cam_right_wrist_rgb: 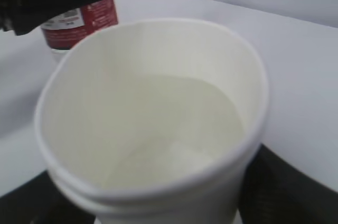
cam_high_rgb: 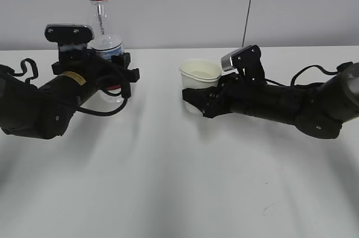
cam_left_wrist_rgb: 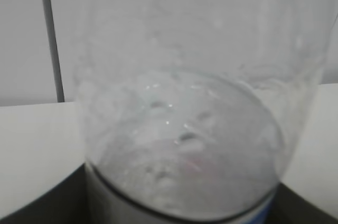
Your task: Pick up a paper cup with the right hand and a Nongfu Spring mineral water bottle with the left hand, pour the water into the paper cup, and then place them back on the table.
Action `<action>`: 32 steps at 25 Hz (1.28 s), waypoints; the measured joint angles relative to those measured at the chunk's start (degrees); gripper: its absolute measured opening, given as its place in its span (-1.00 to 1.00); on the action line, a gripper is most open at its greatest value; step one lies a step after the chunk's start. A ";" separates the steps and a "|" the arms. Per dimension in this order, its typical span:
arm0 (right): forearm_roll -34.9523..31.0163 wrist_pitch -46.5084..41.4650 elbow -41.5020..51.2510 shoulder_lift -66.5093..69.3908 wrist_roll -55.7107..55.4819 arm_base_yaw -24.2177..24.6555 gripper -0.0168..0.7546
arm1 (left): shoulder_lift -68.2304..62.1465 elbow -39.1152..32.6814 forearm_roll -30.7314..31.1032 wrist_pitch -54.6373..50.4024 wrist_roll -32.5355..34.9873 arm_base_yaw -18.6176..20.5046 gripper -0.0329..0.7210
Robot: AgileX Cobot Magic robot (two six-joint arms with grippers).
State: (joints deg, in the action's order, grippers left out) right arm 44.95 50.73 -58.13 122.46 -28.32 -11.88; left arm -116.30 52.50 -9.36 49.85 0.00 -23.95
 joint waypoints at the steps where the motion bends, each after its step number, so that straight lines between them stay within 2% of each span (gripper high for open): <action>1: -1.28 -0.77 0.00 0.00 0.27 0.00 0.38 | -0.21 0.00 0.15 0.51 0.00 0.00 0.16; 9: -7.88 -3.35 0.00 0.00 4.00 0.00 0.38 | -3.86 0.15 2.56 4.93 0.00 0.00 0.15; 17: -21.05 -5.27 0.00 0.10 10.15 0.00 0.38 | -4.68 0.51 2.56 5.58 0.00 0.00 0.15; 27: -32.44 -5.17 0.00 4.92 17.87 0.00 0.38 | -4.68 0.51 2.56 6.37 0.00 0.00 0.15; 32: -36.35 -1.04 -0.10 7.08 20.42 0.00 0.38 | -4.68 0.51 2.56 6.37 0.00 0.00 0.15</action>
State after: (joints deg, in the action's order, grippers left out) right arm 8.60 49.69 -58.22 129.54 -7.90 -11.88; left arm -120.98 53.01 -6.80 56.22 0.00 -23.95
